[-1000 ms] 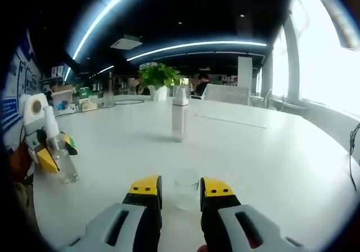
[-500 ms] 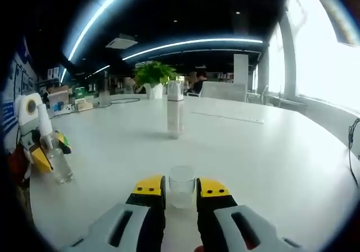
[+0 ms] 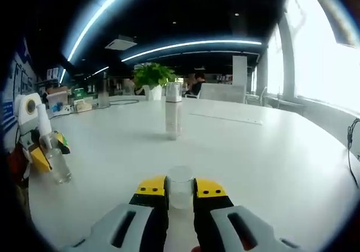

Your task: Clamp pump bottle remove cover press pump head put on cover

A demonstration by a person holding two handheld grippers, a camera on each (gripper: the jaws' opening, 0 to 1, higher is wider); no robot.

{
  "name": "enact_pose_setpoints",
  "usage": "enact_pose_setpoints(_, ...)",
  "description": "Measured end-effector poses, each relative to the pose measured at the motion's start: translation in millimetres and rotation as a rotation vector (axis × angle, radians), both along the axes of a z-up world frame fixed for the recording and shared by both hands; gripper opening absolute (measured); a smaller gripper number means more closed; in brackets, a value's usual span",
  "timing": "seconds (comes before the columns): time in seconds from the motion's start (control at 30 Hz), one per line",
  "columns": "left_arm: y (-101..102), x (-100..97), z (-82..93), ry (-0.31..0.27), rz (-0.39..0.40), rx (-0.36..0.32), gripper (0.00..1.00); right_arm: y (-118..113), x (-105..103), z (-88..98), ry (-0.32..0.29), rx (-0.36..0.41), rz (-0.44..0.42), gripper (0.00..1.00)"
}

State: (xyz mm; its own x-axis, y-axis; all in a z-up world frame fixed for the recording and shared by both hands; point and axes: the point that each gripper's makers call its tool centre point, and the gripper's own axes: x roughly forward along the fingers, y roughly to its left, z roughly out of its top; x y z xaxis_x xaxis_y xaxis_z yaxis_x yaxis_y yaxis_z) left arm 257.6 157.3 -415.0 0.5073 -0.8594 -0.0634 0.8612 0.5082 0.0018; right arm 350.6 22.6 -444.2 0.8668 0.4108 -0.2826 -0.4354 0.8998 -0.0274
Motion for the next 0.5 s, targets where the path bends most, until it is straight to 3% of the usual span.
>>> enact_pose_setpoints(0.5,-0.2,-0.2,-0.1,0.002,-0.001,-0.001,0.15,0.1,-0.7,1.1,-0.006,0.008,0.004,0.12)
